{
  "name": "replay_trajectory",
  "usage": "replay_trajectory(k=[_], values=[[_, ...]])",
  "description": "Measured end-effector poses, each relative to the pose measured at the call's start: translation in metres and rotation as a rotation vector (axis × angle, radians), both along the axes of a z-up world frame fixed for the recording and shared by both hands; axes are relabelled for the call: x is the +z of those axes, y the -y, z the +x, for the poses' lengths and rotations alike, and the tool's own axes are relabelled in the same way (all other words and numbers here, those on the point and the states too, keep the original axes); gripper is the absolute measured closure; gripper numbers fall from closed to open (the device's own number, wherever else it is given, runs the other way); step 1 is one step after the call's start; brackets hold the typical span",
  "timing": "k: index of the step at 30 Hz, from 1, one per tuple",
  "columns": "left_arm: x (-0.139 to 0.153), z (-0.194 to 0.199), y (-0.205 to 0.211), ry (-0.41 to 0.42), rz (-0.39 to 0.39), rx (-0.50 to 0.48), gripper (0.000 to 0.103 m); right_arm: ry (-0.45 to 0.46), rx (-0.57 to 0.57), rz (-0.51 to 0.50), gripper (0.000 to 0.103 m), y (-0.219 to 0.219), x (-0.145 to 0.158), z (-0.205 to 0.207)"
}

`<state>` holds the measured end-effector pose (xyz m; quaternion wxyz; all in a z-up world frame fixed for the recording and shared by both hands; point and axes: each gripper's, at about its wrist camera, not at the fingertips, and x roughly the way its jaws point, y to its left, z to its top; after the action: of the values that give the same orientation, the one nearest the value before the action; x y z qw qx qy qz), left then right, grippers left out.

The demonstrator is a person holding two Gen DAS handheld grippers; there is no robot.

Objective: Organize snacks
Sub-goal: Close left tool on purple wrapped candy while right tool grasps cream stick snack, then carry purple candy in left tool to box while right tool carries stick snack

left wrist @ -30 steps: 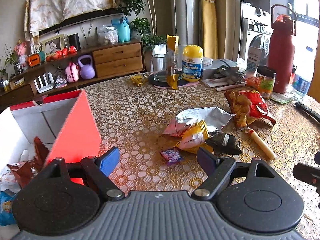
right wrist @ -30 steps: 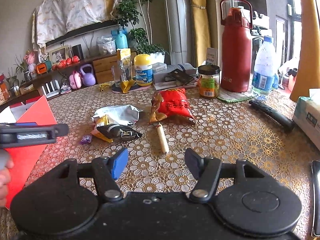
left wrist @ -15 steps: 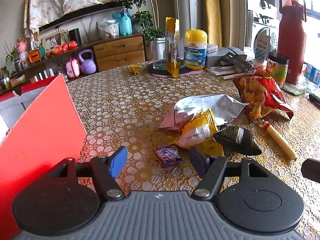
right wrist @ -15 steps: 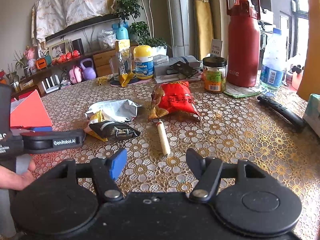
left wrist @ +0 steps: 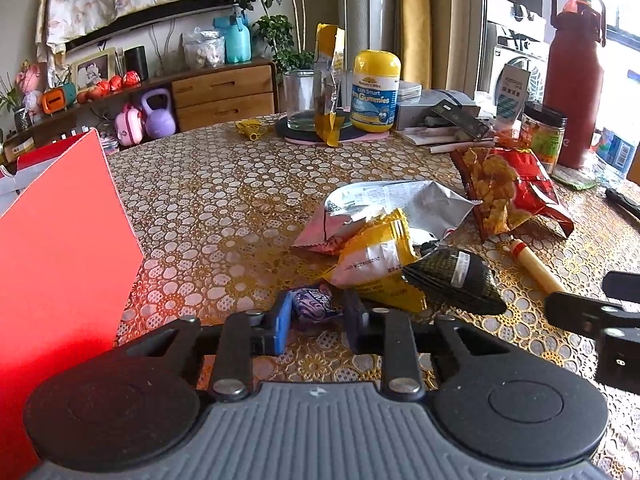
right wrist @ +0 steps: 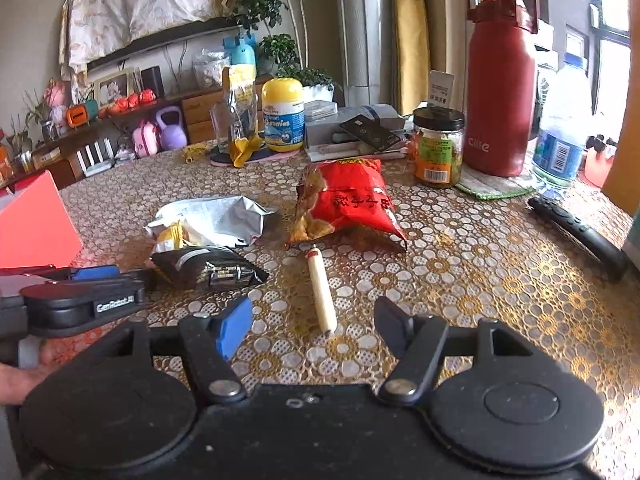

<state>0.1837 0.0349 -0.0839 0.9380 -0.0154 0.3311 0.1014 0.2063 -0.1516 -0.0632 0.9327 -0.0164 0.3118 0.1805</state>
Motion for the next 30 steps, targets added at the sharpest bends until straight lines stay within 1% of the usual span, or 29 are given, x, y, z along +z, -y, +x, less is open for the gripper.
replay_trajectory(k=[6,7,9,10,11,13,15,16,17,23,30], values=[[0.001,-0.005,0.0,-0.004,-0.013,-0.005,0.078,-0.005,-0.003,-0.029,0.038,-0.006,-0.009,0.013],[0.002,-0.006,0.0,-0.004,-0.017,-0.005,0.078,-0.007,-0.005,-0.031,0.04,-0.006,-0.01,0.014],[0.002,-0.009,0.001,-0.003,-0.02,-0.005,0.078,-0.017,-0.008,-0.029,0.05,-0.006,-0.013,0.017],[0.003,-0.011,0.002,0.001,-0.018,-0.006,0.079,-0.027,-0.013,-0.031,0.057,-0.006,-0.016,0.018],[0.005,-0.012,0.003,0.005,-0.016,-0.006,0.079,-0.033,-0.019,-0.037,0.06,-0.006,-0.017,0.019],[0.008,-0.015,0.003,0.016,-0.019,-0.008,0.078,-0.017,-0.024,-0.058,0.066,-0.007,-0.02,0.018],[0.012,-0.018,0.004,0.026,-0.021,-0.012,0.079,-0.005,-0.03,-0.072,0.07,-0.008,-0.021,0.016],[0.014,-0.019,0.005,0.029,-0.02,-0.013,0.079,0.0,-0.035,-0.073,0.082,-0.007,-0.021,0.016],[0.015,-0.02,0.005,0.03,-0.021,-0.013,0.079,0.006,-0.039,-0.081,0.091,-0.008,-0.021,0.016],[0.022,-0.032,0.006,0.042,-0.023,-0.019,0.079,0.008,-0.033,-0.072,0.094,-0.007,-0.02,0.011],[0.027,-0.054,0.007,0.046,-0.026,-0.032,0.079,0.005,-0.038,-0.043,0.094,-0.004,-0.012,-0.008]])
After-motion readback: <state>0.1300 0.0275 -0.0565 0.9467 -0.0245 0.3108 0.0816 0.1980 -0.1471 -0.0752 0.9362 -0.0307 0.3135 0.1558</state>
